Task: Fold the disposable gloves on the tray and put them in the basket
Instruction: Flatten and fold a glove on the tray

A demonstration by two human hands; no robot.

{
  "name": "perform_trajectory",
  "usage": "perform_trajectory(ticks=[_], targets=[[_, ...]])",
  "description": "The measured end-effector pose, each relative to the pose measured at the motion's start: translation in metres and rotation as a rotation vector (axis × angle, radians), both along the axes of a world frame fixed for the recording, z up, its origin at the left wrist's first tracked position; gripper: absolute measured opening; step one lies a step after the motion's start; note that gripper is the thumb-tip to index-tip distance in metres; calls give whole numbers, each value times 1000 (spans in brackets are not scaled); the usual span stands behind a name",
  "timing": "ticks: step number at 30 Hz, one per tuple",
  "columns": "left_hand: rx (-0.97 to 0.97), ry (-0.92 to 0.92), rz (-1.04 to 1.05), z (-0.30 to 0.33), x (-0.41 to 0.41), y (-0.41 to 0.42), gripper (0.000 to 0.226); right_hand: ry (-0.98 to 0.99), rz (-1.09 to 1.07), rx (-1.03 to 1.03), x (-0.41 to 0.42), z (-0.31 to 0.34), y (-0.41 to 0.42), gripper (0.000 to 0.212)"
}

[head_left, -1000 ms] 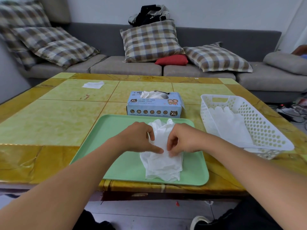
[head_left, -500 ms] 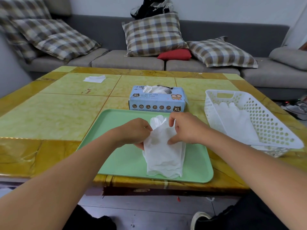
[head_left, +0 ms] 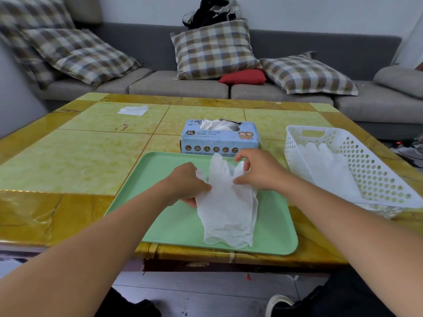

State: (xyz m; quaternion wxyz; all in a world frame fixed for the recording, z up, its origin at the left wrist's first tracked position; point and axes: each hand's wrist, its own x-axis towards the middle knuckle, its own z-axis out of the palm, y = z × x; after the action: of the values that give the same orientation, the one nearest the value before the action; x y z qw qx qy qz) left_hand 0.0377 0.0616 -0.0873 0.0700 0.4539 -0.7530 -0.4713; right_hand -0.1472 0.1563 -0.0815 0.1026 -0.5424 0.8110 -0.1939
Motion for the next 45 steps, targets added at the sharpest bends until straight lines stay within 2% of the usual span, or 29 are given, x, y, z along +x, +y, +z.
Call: perform_trajectory(ticks=[2, 4, 6, 8, 12, 17, 21, 24, 28, 30, 32, 36, 40, 43, 45], targets=[[-23, -44, -10, -1, 1, -5, 48, 12, -151, -1, -10, -1, -1, 52], [-93, -73, -39, -2, 1, -8, 69, -65, -235, 92, -16, -5, -4, 41], [-191, -104, -97, -4, 0, -11, 73, -177, -264, 139, -19, -10, -5, 38], [-227, -111, -145, -6, -1, -14, 71, -245, -272, 95, -23, -11, -6, 26], [-349, -135, -263, -12, -2, -17, 80, -185, -288, 17, -29, -6, -2, 5], [-401, -121, -399, -13, -4, -19, 83, -75, -340, -2, -36, -4, 3, 9], [-405, -159, -455, -14, -6, -20, 82, -181, -335, 77, -23, 0, 4, 47], [-413, -166, -470, -17, -7, -22, 86, -183, -328, 155, -13, -2, 2, 40], [-450, -133, -485, -17, -5, -25, 90, -237, -337, 164, -16, 6, 3, 17], [-441, -111, -486, -19, -4, -27, 90, -305, -355, 123, -20, 9, 7, 12], [-406, -83, -477, -21, -4, -29, 90, -370, -380, 70, -21, 9, 12, 14], [-357, -58, -458, -21, -6, -30, 93, -423, -369, 66, -16, 4, 13, 32], [-364, -83, -484, -18, -7, -28, 100, -344, -344, 88, -11, 4, 8, 21], [-389, -106, -529, -16, -8, -25, 105, -368, -364, -4, -16, 8, 11, 26], [-387, -111, -542, -17, -8, -25, 104, -378, -368, 12, -19, 7, 14, 30]])
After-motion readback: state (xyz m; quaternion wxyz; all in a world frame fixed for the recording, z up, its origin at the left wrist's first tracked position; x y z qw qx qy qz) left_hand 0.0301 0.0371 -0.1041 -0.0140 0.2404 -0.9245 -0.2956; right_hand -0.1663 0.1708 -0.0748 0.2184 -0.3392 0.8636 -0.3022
